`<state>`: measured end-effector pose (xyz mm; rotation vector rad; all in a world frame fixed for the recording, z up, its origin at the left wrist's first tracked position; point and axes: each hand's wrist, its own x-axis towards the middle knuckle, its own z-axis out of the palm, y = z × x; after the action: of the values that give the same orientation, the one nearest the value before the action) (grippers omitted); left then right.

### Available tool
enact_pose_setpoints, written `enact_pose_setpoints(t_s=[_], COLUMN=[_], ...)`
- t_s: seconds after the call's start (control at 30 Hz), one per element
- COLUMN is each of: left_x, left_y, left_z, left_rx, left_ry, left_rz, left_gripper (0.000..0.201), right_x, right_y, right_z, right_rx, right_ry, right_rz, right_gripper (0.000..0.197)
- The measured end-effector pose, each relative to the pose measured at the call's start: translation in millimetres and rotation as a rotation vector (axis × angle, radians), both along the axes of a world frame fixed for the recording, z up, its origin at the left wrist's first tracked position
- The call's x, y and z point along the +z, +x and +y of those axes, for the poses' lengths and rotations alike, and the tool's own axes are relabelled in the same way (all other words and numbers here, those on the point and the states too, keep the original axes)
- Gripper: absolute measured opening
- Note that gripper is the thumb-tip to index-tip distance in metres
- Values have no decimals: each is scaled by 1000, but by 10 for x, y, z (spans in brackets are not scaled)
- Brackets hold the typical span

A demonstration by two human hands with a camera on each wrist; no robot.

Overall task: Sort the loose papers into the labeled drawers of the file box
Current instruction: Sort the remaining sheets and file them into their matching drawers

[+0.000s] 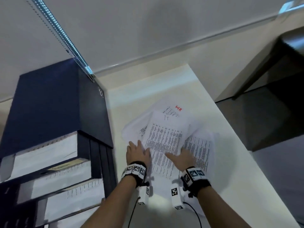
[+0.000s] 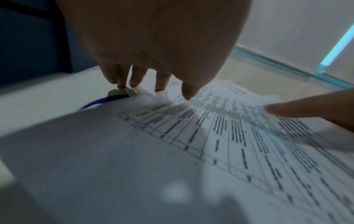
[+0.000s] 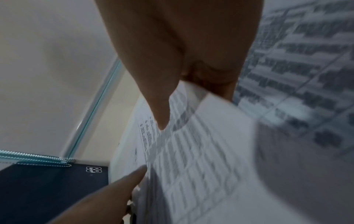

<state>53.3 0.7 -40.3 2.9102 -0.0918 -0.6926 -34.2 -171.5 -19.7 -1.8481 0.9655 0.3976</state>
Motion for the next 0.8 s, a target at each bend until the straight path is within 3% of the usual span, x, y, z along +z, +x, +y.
enact_pose_setpoints(t_s=[0.1,0.2,0.27,0.33,0.37,0.43,0.5,0.8], left_x=[164,420,512,465,404,304,187,38], left_y=[-249,-328,-224,-100,-53,-50,-115,-272], left_z=[-131,-119,-47,54,99,143,138,18], left_rx=[-94,-121,-78,-60,-52,-35,-4,221], left_ry=[30,-95,-166,-200,-193,-152,-129,-409], left_rz=[-21,-30,-60,-93,-76,1,22,120], left_gripper=[51,39,38,37,40,43,39,39], right_x=[126,82,25,81,105,108,16,-207], right_y=[-15,-76,-171,-304,-367,-486,-572,-609], right_z=[-24,-108,-250,-379,-465,-604,-705,-638], right_rx=[-64,-26,89,177,222,269,225,-53], right_ry=[-17,56,156,328,387,345,288,58], right_rz=[-17,-149,-138,-108,-85,-16,0,-39], right_gripper=[68,28,35,21,23,31,33,42])
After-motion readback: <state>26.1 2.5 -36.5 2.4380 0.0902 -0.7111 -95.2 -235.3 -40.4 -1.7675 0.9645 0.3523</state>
